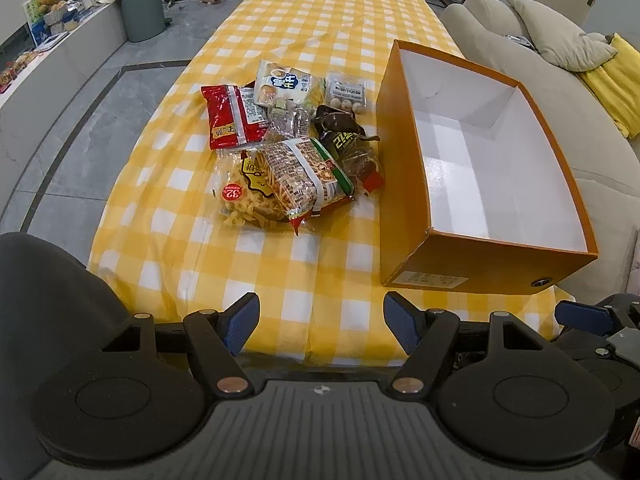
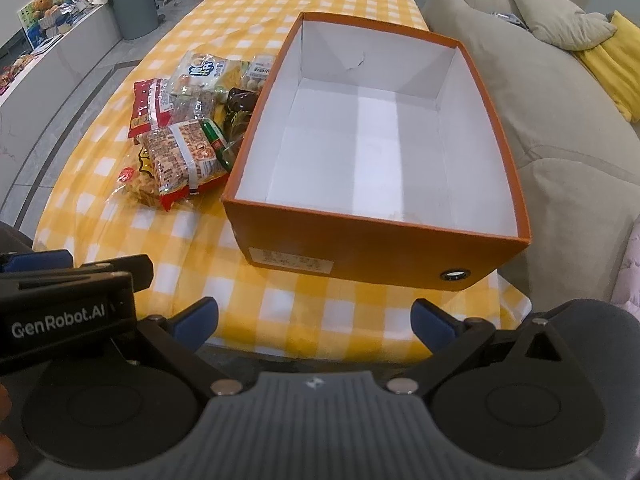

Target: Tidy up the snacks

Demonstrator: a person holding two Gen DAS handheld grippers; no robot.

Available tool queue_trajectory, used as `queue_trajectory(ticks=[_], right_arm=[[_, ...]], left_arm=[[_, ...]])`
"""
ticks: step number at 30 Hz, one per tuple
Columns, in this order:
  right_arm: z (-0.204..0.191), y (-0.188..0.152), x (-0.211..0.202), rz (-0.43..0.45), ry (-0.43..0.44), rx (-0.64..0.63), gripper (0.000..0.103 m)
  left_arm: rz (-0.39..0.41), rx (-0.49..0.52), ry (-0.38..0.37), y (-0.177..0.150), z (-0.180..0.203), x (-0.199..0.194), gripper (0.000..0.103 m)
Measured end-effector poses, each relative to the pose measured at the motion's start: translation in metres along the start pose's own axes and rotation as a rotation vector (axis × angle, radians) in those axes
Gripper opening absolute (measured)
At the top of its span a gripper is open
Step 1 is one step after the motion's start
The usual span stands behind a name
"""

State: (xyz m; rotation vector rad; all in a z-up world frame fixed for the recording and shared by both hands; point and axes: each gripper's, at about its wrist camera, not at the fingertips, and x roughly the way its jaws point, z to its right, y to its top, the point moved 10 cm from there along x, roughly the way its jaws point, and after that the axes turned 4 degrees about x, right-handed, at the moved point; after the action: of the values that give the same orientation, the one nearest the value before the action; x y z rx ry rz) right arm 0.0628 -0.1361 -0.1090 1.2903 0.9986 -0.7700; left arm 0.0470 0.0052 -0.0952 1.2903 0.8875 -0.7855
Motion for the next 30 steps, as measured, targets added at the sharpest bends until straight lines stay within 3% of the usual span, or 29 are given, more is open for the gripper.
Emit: queue_trajectory(ticks=[30], right_arm=[[-0.0009, -0.0012, 0.0047, -0.017, -0.014, -0.009, 0.100]], left_arm=[[-0.028, -0.003, 0.011, -0.0039, -0.0005, 0.0070, 0.083]])
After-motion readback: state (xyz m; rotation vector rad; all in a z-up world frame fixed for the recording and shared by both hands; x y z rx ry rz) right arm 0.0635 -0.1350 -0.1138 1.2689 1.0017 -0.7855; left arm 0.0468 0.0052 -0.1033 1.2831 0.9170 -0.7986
